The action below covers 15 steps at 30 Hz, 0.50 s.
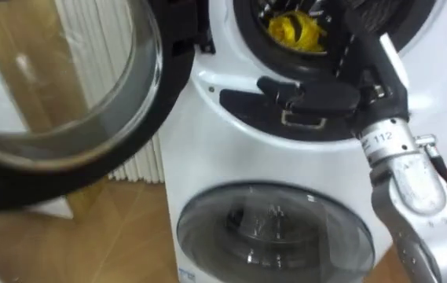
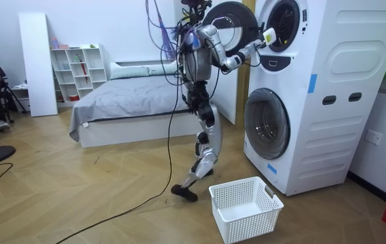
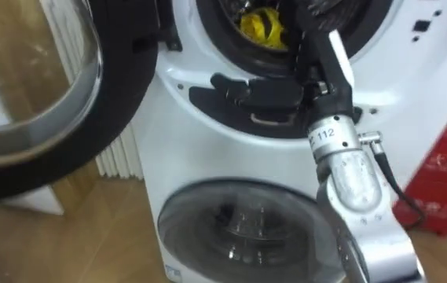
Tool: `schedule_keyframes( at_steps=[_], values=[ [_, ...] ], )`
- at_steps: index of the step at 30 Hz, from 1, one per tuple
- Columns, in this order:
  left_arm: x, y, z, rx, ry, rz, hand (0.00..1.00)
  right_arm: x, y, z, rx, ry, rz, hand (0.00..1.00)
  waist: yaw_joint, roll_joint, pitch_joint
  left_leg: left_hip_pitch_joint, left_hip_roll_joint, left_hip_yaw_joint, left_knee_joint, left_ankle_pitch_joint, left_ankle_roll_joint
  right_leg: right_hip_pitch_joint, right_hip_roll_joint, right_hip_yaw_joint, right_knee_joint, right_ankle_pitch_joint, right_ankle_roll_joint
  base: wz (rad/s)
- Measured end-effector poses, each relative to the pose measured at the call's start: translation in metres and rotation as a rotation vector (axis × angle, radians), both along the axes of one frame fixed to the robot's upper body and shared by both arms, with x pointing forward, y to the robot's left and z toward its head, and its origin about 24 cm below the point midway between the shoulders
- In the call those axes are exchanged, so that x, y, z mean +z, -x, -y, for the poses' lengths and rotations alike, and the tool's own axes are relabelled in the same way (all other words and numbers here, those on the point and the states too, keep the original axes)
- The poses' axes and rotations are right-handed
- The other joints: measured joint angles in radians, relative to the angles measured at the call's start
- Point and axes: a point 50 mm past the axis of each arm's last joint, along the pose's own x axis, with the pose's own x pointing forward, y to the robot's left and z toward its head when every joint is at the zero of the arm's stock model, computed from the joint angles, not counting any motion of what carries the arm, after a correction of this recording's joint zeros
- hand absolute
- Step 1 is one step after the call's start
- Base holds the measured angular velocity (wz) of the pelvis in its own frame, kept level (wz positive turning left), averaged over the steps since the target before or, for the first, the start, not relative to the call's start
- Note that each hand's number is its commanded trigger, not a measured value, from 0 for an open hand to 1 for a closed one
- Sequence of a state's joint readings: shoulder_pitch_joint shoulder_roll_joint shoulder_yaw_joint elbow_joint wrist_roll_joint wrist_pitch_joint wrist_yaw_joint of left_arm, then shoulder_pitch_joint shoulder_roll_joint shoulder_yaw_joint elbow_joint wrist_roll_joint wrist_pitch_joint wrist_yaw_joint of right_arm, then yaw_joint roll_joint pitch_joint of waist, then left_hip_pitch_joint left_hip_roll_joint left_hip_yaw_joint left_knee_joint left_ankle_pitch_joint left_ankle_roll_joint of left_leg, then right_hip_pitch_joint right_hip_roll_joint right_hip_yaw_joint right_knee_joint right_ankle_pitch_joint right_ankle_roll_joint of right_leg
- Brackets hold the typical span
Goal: Pick clothes from washing machine
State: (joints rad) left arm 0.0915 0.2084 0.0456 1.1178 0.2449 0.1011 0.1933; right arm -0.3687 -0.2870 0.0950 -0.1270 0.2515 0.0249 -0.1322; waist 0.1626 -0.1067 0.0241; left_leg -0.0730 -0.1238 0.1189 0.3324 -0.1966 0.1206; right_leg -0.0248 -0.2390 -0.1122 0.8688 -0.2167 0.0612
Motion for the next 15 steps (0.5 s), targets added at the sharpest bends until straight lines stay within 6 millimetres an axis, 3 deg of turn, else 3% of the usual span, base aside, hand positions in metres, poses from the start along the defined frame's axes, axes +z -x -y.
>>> schedule_keyframes(
  at_steps=[1, 3, 4, 5, 7, 8, 9, 10, 11, 12, 15],
  values=[
    [0.001, -0.005, 0.000, -0.014, -0.004, 0.010, 0.00, 0.000, 0.000, 0.001, -0.001, 0.000, 0.000, 0.00, 0.000, 0.002, 0.0011, 0.013, 0.002, -0.006, -0.007, -0.005, 0.003, -0.015, 0.007, 0.001, 0.011, -0.014, -0.001, -0.05],
    [0.002, -0.014, 0.001, -0.032, -0.006, 0.028, 0.00, -0.003, -0.002, 0.006, -0.011, 0.011, -0.021, 0.00, -0.001, 0.013, -0.0002, 0.038, 0.025, -0.022, -0.035, -0.012, 0.008, -0.119, 0.058, 0.001, -0.009, -0.092, -0.018, 0.07],
    [0.003, -0.016, 0.001, -0.033, -0.005, 0.036, 0.00, -0.003, -0.002, 0.006, -0.013, 0.017, -0.026, 0.00, -0.006, 0.013, -0.0010, 0.045, 0.030, -0.029, -0.041, -0.013, 0.008, -0.141, 0.076, 0.000, -0.043, -0.102, -0.022, 0.25],
    [0.003, -0.018, 0.002, -0.039, -0.003, 0.044, 0.00, -0.004, -0.003, 0.006, -0.011, 0.024, -0.035, 0.00, -0.018, 0.022, -0.0013, 0.059, 0.035, -0.048, -0.054, -0.013, 0.008, -0.176, 0.113, -0.002, -0.133, -0.108, -0.027, 0.33],
    [0.002, -0.015, 0.003, -0.042, -0.002, 0.045, 0.00, -0.004, -0.003, 0.005, -0.019, 0.049, -0.034, 0.00, -0.018, 0.029, -0.0050, 0.098, 0.043, -0.052, -0.083, -0.013, 0.008, -0.201, 0.163, 0.020, -0.321, -0.075, -0.053, 0.28],
    [0.002, -0.012, 0.003, -0.038, -0.007, 0.042, 0.00, -0.004, -0.002, 0.004, -0.017, 0.053, -0.030, 0.00, -0.021, 0.032, -0.0068, 0.121, 0.043, -0.046, -0.088, -0.018, 0.000, -0.201, 0.190, 0.026, -0.442, -0.015, -0.065, 0.36],
    [0.001, -0.007, 0.002, -0.032, -0.013, 0.029, 0.00, -0.004, -0.002, 0.004, -0.016, 0.050, -0.031, 0.00, -0.030, 0.037, -0.0108, 0.148, 0.044, -0.039, -0.101, -0.023, -0.007, -0.188, 0.207, 0.031, -0.495, 0.073, -0.085, 0.48],
    [0.001, -0.003, 0.001, -0.028, -0.015, 0.021, 0.00, -0.004, -0.002, 0.004, -0.020, 0.050, -0.029, 0.00, -0.032, 0.041, -0.0149, 0.163, 0.043, -0.038, -0.109, -0.027, -0.014, -0.179, 0.213, 0.035, -0.507, 0.114, -0.094, 0.43],
    [-0.001, 0.003, 0.004, -0.025, -0.014, 0.008, 0.00, -0.003, -0.002, 0.007, -0.026, 0.059, -0.025, 0.00, -0.029, 0.054, -0.0289, 0.194, 0.056, -0.038, -0.130, -0.036, -0.019, -0.164, 0.229, 0.050, -0.511, 0.142, -0.093, 0.05],
    [-0.002, 0.011, 0.003, -0.018, -0.022, -0.007, 0.00, 0.001, -0.003, 0.006, -0.018, 0.055, -0.015, 0.00, -0.010, 0.066, -0.0302, 0.215, 0.068, -0.040, -0.145, -0.037, -0.022, -0.138, 0.246, 0.055, -0.534, 0.143, -0.095, -0.12],
    [-0.002, 0.029, -0.002, 0.020, -0.034, -0.048, 0.00, 0.003, -0.003, 0.001, 0.032, 0.073, -0.008, 0.00, -0.015, 0.075, -0.0277, 0.240, 0.099, -0.044, -0.158, -0.049, -0.042, -0.090, 0.280, 0.053, -0.594, 0.153, -0.111, -0.14]
  ],
)
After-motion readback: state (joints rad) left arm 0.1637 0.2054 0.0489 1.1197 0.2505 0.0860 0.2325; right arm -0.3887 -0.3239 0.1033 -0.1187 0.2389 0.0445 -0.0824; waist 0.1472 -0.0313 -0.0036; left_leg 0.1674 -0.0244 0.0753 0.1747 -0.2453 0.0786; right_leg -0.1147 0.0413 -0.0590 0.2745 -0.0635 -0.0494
